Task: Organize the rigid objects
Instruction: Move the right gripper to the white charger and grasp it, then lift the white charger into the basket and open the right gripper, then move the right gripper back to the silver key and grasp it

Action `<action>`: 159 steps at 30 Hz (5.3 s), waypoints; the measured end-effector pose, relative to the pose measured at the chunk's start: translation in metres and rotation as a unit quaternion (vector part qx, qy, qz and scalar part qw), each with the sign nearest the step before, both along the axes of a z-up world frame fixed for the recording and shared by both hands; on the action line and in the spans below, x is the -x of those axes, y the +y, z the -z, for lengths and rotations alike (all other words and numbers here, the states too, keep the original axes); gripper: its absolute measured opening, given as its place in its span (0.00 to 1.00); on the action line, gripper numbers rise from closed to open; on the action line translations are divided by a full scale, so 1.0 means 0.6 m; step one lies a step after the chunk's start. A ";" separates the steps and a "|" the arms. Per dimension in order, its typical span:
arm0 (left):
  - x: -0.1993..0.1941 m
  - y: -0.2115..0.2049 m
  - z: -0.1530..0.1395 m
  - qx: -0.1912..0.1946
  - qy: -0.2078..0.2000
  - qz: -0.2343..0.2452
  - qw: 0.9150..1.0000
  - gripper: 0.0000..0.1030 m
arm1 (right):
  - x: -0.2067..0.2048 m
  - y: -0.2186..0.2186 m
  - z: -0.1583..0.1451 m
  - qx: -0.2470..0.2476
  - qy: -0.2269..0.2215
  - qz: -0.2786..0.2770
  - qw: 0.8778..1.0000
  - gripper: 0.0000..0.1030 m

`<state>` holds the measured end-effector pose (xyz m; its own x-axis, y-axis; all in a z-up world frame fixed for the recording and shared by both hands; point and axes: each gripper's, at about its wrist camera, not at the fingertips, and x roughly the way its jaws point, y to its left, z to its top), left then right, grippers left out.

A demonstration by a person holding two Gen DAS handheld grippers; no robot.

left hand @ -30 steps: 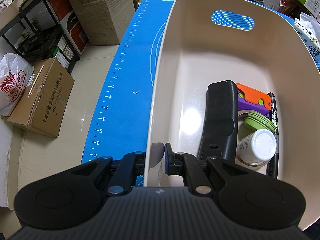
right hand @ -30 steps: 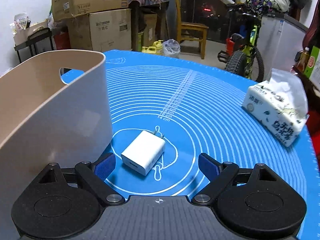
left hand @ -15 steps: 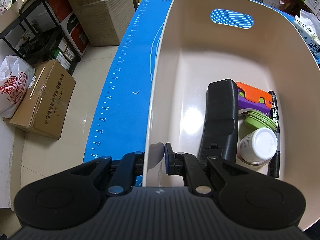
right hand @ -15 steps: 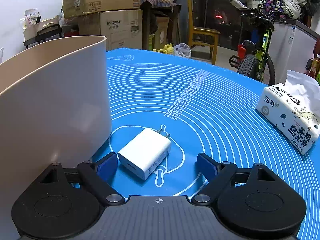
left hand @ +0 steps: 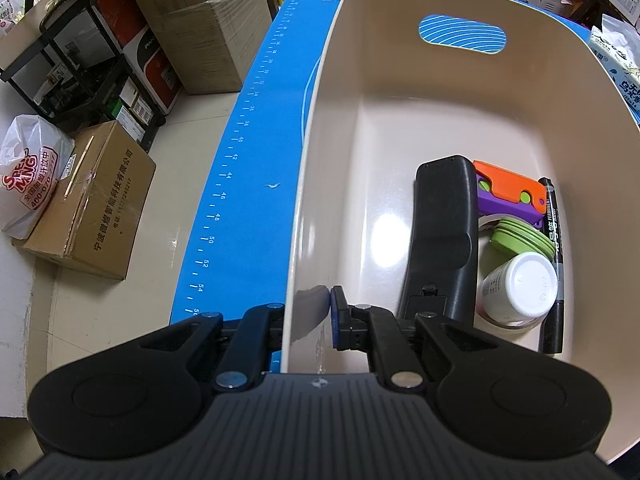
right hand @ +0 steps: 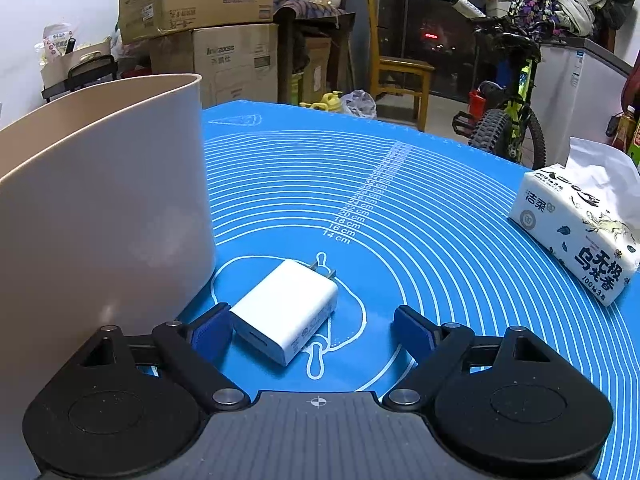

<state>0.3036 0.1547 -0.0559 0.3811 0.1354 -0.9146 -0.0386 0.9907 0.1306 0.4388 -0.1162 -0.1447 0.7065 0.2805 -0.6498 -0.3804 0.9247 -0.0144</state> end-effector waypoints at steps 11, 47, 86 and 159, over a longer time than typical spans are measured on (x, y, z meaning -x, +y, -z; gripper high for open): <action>0.000 -0.001 -0.001 -0.002 0.001 0.000 1.000 0.13 | 0.004 0.010 -0.006 -0.008 0.000 0.019 1.000 0.70; 0.002 0.003 -0.004 -0.001 -0.001 -0.001 1.000 0.13 | 0.084 -0.027 -0.102 -0.029 -0.069 0.041 0.996 0.42; -0.002 -0.009 0.000 -0.017 0.001 -0.007 1.000 0.15 | 0.204 0.186 -0.165 0.080 0.005 -0.169 0.982 0.49; 0.001 -0.012 -0.002 -0.027 0.000 -0.010 1.000 0.16 | 0.168 0.008 -0.049 0.096 0.011 0.074 0.993 0.46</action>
<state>0.3030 0.1474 -0.0547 0.3784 0.1924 -0.9054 -0.0586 0.9812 0.1840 0.3378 -0.1113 -0.1151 0.7163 0.0435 -0.6965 -0.2421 0.9516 -0.1896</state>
